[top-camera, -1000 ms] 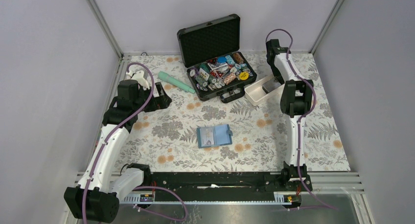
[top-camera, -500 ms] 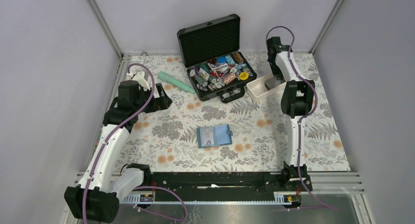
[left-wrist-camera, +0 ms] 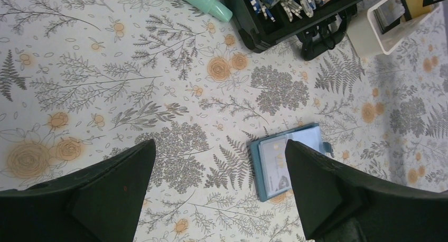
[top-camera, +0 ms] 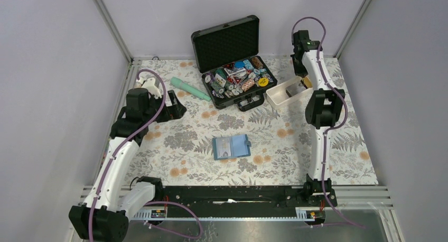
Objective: Put the credit cards into the card holder
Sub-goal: Pick up the credit card from the storage box.
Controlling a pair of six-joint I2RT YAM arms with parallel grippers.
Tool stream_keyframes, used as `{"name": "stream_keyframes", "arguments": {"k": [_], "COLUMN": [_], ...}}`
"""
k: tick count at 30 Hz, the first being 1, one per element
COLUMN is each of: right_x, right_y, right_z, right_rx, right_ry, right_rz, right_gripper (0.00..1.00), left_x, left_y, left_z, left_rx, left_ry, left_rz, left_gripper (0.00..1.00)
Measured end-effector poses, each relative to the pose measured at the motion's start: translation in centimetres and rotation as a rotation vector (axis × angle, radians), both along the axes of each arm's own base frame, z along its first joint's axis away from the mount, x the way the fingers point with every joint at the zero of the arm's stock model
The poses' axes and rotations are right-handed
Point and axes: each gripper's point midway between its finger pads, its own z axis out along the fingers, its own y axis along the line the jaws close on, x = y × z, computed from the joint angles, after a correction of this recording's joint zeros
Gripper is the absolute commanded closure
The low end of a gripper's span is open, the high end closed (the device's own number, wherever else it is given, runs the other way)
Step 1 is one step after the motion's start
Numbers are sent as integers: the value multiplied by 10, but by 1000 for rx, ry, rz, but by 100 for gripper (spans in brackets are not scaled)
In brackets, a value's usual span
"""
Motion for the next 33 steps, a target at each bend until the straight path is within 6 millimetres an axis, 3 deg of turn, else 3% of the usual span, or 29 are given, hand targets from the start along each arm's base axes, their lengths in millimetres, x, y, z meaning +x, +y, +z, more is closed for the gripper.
{"name": "stream_keyframes", "arguments": {"k": [5, 8, 12, 16, 21, 27, 33], "right_x": [-6, -23, -58, -110, -163, -218, -268], "right_y": [16, 31, 64, 120, 184, 255, 302], "right_z": [42, 74, 115, 143, 148, 144, 165], "right_rx": [106, 194, 361, 630, 959, 1307, 1564], "right_ry": [-92, -159, -277, -404, -447, -367, -259], "right_rz": [-8, -4, 35, 143, 282, 439, 613], "right_gripper": [100, 100, 100, 100, 100, 100, 100], "left_x": [-5, -11, -22, -31, -44, -67, -80], "left_y": [-9, -18, -33, -53, -86, -131, -161], "left_z": [0, -4, -7, 4, 34, 67, 75], "left_rx": [-57, -122, -249, -387, -526, -678, -735], "left_ry": [-14, -20, -38, -81, -156, -207, -189], "left_rz": [-24, -41, -64, -105, -223, -403, -505], "left_gripper": [1, 1, 1, 1, 1, 1, 1]}}
